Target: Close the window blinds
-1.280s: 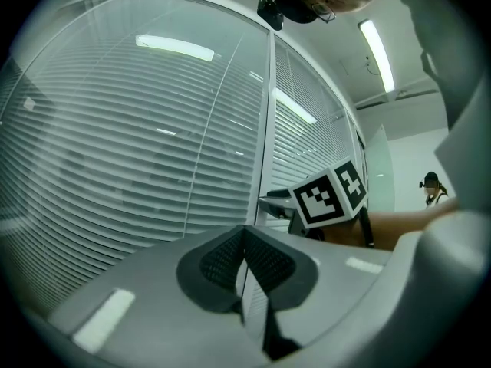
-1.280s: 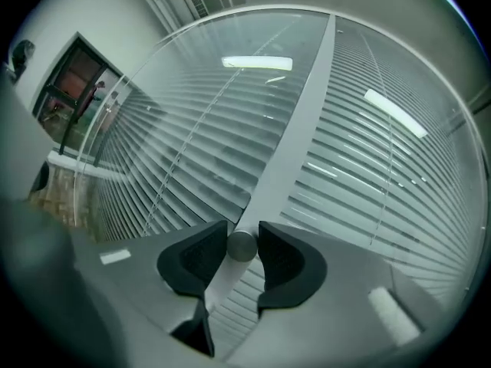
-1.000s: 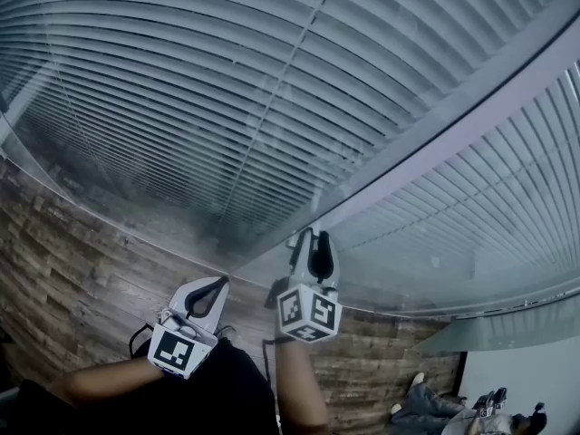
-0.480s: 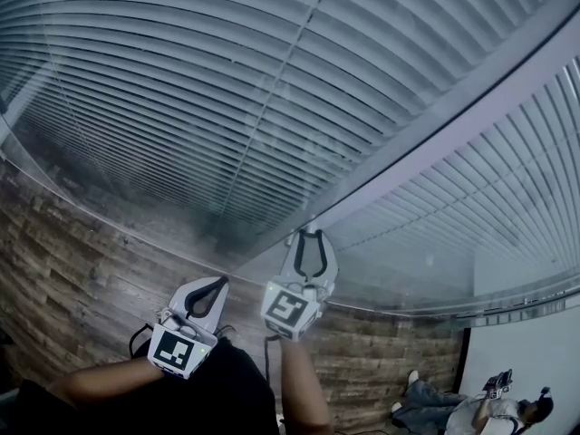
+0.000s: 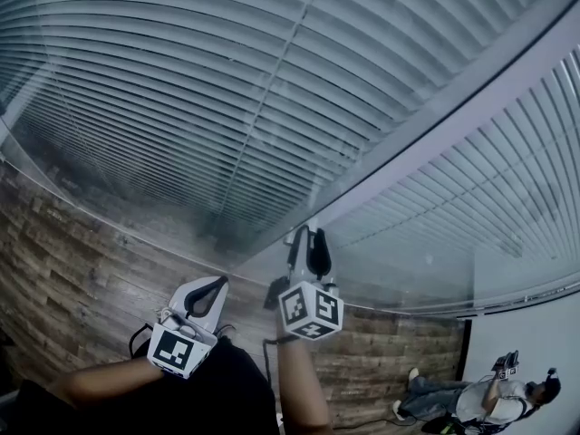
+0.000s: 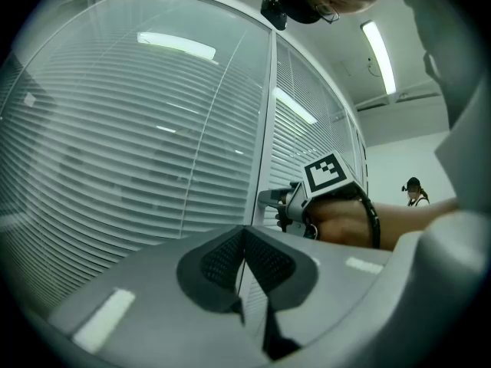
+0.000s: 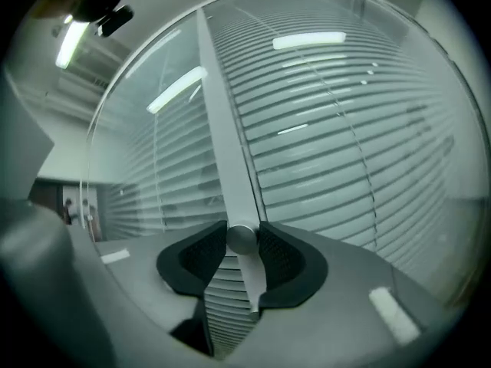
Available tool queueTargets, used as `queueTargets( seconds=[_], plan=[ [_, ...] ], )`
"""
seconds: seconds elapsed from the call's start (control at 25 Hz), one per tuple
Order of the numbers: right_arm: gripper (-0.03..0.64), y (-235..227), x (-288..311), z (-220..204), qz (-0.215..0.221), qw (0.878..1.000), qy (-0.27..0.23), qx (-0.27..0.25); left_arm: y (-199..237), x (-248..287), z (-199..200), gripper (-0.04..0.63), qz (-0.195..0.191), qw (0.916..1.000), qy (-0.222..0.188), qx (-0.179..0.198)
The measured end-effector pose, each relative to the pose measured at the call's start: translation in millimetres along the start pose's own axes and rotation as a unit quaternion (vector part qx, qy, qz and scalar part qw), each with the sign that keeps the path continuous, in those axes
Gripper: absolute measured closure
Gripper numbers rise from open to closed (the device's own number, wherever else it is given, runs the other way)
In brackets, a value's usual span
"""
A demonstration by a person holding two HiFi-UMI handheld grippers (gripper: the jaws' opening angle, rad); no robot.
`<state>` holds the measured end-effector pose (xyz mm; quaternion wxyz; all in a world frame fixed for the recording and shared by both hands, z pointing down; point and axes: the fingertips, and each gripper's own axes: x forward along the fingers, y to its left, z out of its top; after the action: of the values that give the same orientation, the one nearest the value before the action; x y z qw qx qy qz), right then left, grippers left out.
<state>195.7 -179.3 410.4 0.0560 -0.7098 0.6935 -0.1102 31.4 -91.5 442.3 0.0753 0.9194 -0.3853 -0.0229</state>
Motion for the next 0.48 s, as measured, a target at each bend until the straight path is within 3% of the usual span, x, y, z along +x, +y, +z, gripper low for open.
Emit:
queueTargets(
  seconds=[0.08, 0.16, 0.24, 0.28, 0.36, 0.4, 0.48],
  plan=[
    [0.47, 4.4, -1.8, 0.0, -0.014, 0.992, 0.009, -0.128, 0.8, -1.3, 0.4, 0.594, 0.002, 1.0, -0.001, 0.001],
    [0.442, 9.4, -4.2, -0.7, -0.031, 0.962, 0.017, -0.269, 3.1, -2.8, 0.4, 0.594, 0.005, 1.0, 0.001, 0.0],
    [0.444, 13.7, -2.8, -2.9, -0.042, 0.932, 0.028, -0.36, 5.7, -3.7, 0.9, 0.594, 0.007, 1.0, 0.002, -0.003],
    [0.446, 15.0, -0.8, -4.0, -0.043, 0.924, 0.033, -0.38, 6.4, -4.1, 1.3, 0.594, 0.008, 1.0, 0.001, -0.002],
    [0.482, 15.4, 2.2, -5.8, -0.039, 0.923, 0.037, -0.381, 6.2, -4.9, 1.8, 0.594, 0.008, 1.0, 0.0, 0.001],
    [0.483, 14.6, 2.6, -6.4, -0.036, 0.929, 0.037, -0.366, 5.9, -5.2, 1.3, 0.594, 0.008, 1.0, 0.0, 0.001],
    [0.486, 11.1, 3.2, -7.0, -0.026, 0.954, 0.028, -0.296, 6.2, -4.6, -1.1, 0.594, 0.008, 1.0, 0.002, 0.0]
  ],
)
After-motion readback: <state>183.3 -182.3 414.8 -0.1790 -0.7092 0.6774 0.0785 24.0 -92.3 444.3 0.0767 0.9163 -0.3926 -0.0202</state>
